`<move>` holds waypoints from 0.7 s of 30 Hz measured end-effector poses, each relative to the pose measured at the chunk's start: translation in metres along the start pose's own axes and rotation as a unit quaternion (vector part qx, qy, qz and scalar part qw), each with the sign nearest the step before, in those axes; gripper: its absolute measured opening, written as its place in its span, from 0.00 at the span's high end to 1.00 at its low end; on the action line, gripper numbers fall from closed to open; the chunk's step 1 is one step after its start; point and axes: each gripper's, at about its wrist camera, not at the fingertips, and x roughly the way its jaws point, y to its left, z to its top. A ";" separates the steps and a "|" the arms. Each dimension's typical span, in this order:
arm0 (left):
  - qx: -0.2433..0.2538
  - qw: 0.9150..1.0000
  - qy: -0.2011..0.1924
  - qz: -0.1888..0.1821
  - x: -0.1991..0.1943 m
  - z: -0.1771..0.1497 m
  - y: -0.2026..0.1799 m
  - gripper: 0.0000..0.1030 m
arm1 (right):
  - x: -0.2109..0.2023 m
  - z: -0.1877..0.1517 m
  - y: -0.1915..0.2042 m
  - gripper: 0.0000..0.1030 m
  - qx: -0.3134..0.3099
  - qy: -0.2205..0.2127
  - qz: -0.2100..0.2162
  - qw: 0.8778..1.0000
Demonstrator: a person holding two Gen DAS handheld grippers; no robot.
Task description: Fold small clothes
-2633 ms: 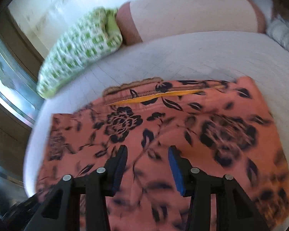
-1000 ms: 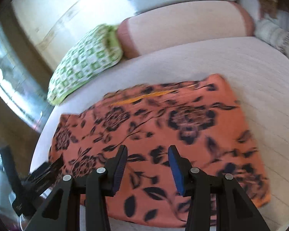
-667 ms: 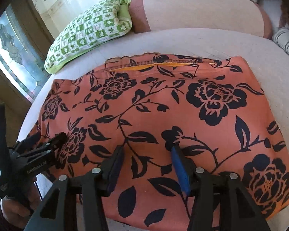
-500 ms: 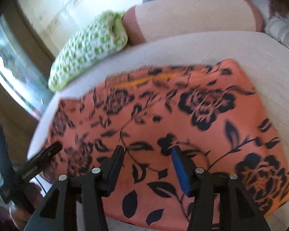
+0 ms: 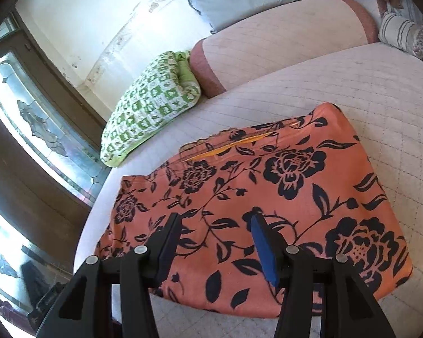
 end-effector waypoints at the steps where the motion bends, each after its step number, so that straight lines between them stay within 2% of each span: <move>1: -0.010 1.000 -0.003 -0.002 0.001 0.000 0.002 0.08 | 0.000 -0.001 0.001 0.47 -0.001 0.001 -0.001 1.000; 4: -0.027 1.000 0.003 0.008 0.015 0.008 0.005 0.09 | -0.001 -0.003 -0.001 0.47 -0.001 0.005 0.000 1.000; 7: -0.017 1.000 -0.021 -0.004 0.018 0.013 -0.003 0.10 | -0.006 -0.003 -0.005 0.47 -0.002 -0.001 -0.006 1.000; 8: -0.011 1.000 -0.022 -0.007 0.022 0.015 -0.007 0.14 | -0.006 -0.003 -0.007 0.47 0.001 -0.001 -0.006 1.000; 12: 0.000 0.999 -0.030 -0.011 0.037 0.024 -0.016 0.22 | -0.006 -0.001 -0.021 0.47 0.026 0.004 -0.004 1.000; 14: 0.006 0.999 -0.041 -0.014 0.039 0.025 -0.017 0.37 | -0.004 -0.001 -0.023 0.47 0.025 0.007 -0.005 1.000; 18: 0.007 0.999 -0.047 -0.023 0.047 0.031 -0.019 0.58 | 0.006 -0.001 -0.019 0.47 0.014 0.018 -0.003 1.000; 19: 0.008 0.999 -0.043 -0.026 0.050 0.033 -0.019 0.66 | 0.008 -0.002 -0.018 0.47 0.012 0.021 -0.001 1.000; 21: 0.008 0.999 -0.045 -0.027 0.054 0.034 -0.020 0.67 | 0.016 -0.004 -0.015 0.47 0.012 0.028 0.007 1.000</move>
